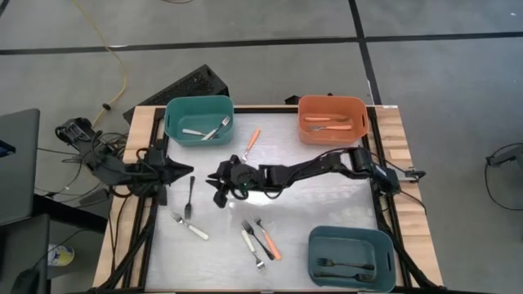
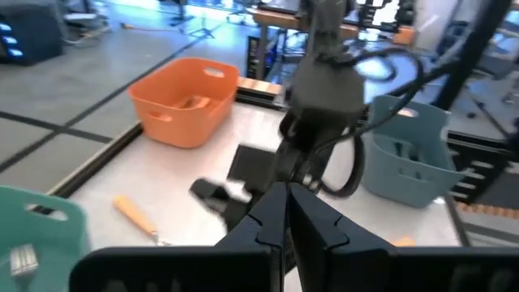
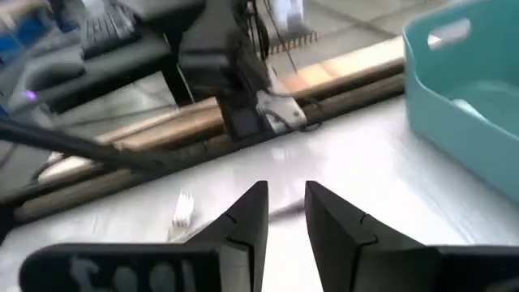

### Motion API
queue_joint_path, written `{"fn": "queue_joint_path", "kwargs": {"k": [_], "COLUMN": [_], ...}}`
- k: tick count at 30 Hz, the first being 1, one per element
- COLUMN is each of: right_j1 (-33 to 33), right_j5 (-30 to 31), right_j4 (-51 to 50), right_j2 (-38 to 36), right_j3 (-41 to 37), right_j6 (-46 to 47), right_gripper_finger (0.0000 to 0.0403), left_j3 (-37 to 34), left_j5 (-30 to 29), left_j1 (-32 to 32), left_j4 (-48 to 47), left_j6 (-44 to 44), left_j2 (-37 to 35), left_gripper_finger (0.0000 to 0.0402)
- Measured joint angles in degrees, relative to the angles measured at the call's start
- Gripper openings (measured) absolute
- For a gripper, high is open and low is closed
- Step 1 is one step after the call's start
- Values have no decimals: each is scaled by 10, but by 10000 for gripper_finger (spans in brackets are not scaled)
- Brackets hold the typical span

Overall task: Sort silverware by color (type)
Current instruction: Put the black fork into the blue bin

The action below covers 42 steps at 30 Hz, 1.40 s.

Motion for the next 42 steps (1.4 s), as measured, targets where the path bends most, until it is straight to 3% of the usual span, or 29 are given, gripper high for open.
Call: {"fn": "queue_joint_path", "kwargs": {"k": [8, 11, 19, 26, 30, 33, 39, 42], "right_j1": [-28, -21, 18, 82, 120, 157, 237, 267], "right_j5": [-154, -166, -141, -55, -24, -14, 52, 94], "right_j4": [-253, -349, -564, -702, -748, -785, -801, -809], "right_j2": [-127, -184, -308, -368, -378, -383, -376, -375], "right_j3": [2, 2, 3, 3, 3, 3, 3, 3], "right_j6": [-97, -133, -134, -67, -4, 55, 140, 157], "right_gripper_finger": [108, 108, 108, 108, 108, 108, 108, 108], "left_j3": [-26, -49, -91, -91, -91, -91, -91, -91], "left_j5": [-52, -36, 134, 294, 330, 329, 409, 426], "left_j1": [18, 37, 93, 172, 202, 225, 260, 260], "left_j4": [-4, 0, -6, 54, 38, -7, -183, -222], "left_j6": [-7, -26, -35, 91, 108, 12, -374, -472], "left_j2": [7, 12, 64, 198, 258, 271, 269, 275], "left_gripper_finger": [0, 0, 0, 0, 0, 0, 0, 4]}}
